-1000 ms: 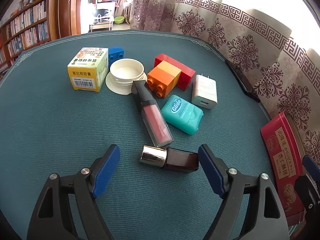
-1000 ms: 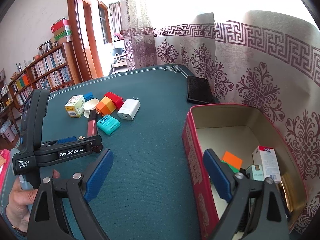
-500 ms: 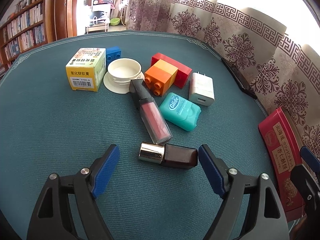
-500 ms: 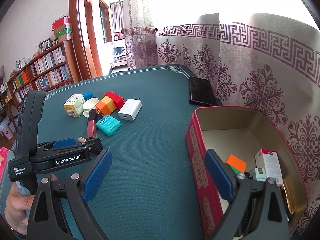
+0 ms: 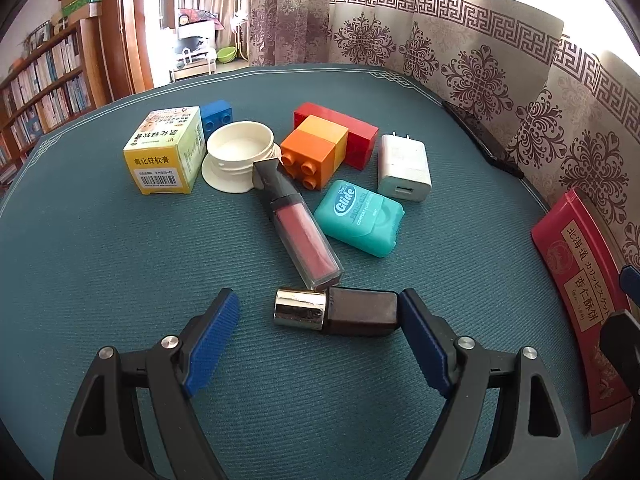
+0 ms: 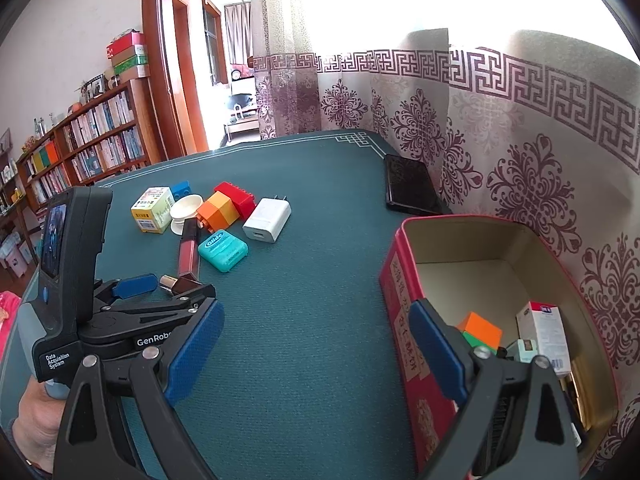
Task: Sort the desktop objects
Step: 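Grasp the black-and-silver lipstick with the left gripper, then grasp the red lip gloss tube with the right gripper while the left gripper holds the lipstick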
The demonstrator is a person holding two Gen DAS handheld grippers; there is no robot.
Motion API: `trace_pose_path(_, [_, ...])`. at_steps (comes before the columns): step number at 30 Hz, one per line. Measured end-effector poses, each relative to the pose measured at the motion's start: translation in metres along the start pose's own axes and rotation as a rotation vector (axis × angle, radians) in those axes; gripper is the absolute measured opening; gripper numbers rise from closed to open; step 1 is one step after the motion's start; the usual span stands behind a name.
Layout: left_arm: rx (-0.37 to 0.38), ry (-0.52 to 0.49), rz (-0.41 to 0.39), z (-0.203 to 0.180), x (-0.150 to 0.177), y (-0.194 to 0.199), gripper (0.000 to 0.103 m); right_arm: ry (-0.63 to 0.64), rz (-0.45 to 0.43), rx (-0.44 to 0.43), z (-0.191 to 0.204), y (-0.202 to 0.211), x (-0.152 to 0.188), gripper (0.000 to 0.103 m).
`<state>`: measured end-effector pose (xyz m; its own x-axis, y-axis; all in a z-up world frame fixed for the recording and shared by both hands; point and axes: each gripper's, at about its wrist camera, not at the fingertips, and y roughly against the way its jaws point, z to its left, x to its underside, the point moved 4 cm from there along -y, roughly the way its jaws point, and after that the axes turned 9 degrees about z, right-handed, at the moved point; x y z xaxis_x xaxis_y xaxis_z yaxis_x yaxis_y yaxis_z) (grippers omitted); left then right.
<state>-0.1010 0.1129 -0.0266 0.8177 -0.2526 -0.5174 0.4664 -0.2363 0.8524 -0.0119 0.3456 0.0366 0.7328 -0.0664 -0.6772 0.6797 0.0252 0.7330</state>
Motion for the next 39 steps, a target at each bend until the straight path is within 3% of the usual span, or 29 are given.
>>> trace_pose_path(4, [-0.009, 0.03, -0.004, 0.008, -0.001, 0.006, 0.064, 0.011, -0.001, -0.003, 0.004, -0.001, -0.002, 0.095])
trace_pose_path(10, [-0.014, 0.124, -0.016, 0.032, -0.002, 0.013, 0.064, 0.049, -0.002, -0.035, 0.018, -0.006, -0.013, 0.095])
trace_pose_path(16, [-0.073, 0.187, -0.073, 0.056, -0.004, 0.028, 0.064, 0.083, 0.066, -0.129, 0.036, -0.03, -0.024, 0.095])
trace_pose_path(18, [-0.084, 0.211, -0.085, 0.065, -0.004, 0.03, 0.064, 0.085, 0.089, -0.163, 0.042, -0.04, -0.027, 0.091])
trace_pose_path(20, [-0.084, 0.243, -0.085, 0.074, -0.004, 0.03, 0.064, 0.094, 0.111, -0.179, 0.049, -0.049, -0.03, 0.075])
trace_pose_path(23, [-0.088, 0.283, -0.082, 0.086, -0.002, 0.029, 0.064, 0.097, 0.154, -0.219, 0.059, -0.064, -0.034, 0.06])
trace_pose_path(32, [-0.116, 0.333, -0.115, 0.104, -0.003, 0.038, 0.064, 0.14, 0.232, -0.303, 0.101, -0.098, -0.04, 0.047])
trace_pose_path(39, [-0.114, 0.37, -0.124, 0.116, 0.0, 0.043, 0.064, 0.168, 0.267, -0.286, 0.123, -0.129, -0.043, 0.042])
